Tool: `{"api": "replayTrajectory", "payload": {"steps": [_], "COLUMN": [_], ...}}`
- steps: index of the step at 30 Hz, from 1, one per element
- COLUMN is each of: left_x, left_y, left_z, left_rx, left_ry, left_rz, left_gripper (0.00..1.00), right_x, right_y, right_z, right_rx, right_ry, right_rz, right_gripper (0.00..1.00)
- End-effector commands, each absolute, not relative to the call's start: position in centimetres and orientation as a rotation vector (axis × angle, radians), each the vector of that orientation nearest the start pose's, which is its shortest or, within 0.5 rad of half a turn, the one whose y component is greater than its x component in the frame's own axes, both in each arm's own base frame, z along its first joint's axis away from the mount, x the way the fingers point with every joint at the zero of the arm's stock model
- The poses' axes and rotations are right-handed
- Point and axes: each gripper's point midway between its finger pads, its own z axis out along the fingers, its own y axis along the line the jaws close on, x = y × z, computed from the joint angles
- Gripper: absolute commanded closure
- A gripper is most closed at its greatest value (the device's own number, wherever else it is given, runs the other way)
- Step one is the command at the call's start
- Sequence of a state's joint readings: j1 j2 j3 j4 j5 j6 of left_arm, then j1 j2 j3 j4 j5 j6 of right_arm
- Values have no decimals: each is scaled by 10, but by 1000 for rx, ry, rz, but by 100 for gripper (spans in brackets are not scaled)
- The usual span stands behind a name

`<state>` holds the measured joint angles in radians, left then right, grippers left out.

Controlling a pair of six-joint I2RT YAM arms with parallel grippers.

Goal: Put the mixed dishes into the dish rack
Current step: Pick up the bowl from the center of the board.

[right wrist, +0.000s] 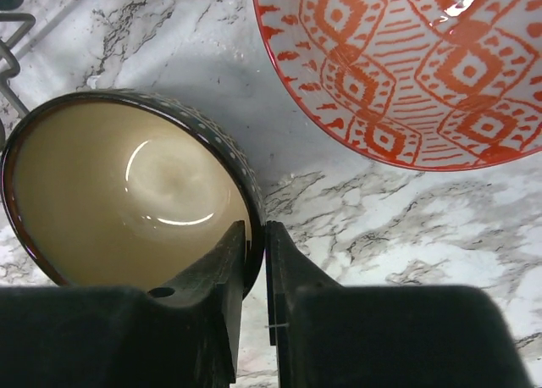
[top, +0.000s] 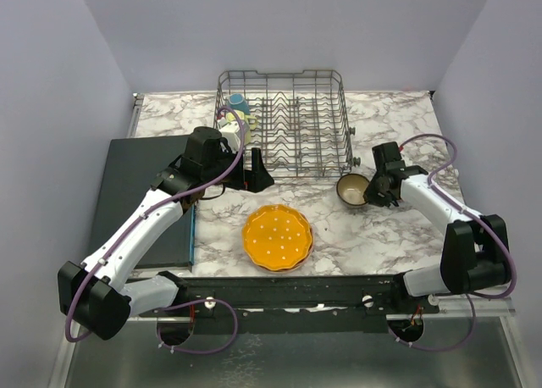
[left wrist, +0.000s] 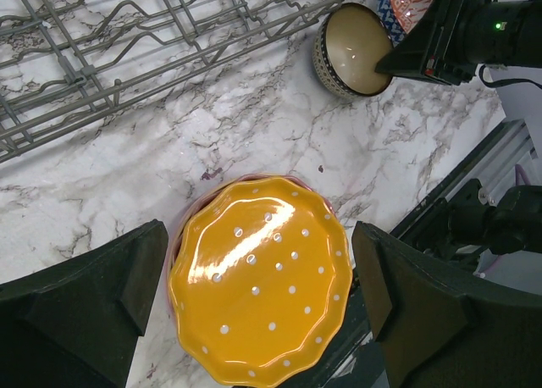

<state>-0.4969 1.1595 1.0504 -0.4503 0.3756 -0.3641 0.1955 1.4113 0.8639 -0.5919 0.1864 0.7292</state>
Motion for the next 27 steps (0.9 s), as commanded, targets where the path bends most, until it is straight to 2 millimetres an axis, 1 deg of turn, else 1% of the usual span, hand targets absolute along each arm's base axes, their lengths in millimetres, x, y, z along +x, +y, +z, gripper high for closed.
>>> {"api": "replayTrajectory", "payload": {"steps": [1, 4, 5, 10, 15, 18, 22, 24, 27], "left_x": [264, 263, 262, 258, 255, 253, 246, 246, 244], "left_y": [-230, -232, -233, -239, -244, -247, -254, -255, -256], "left_z": [232, 231, 230, 226, 223, 222, 222, 222, 226], "left_rx": [369, 376, 383, 413, 420, 427, 468, 461, 470], "left_ry": [2178, 2185, 2187, 2202, 2214, 2212, 2217, 2221, 2211], "left_rz": [-885, -898, -908, -952, -975, -993, -1061, -1064, -1079], "left_gripper": [1, 1, 1, 1, 1, 1, 1, 1, 1], "right_x": [294, 294, 294, 290, 285, 282, 280, 279, 277], "right_y": [54, 53, 53, 52, 48, 53, 62, 67, 76], "right_z": [55, 59, 59, 67, 80, 90, 106, 113, 121], "right_rx": [747, 730, 727, 691, 657, 614, 552, 525, 478], "right_ry": [2562, 2556, 2555, 2553, 2519, 2509, 2494, 2486, 2481], "right_rz": [61, 61, 59, 63, 58, 112, 193, 236, 306], "right_gripper": [86, 97, 100, 100, 100, 100, 100, 100, 100]}}
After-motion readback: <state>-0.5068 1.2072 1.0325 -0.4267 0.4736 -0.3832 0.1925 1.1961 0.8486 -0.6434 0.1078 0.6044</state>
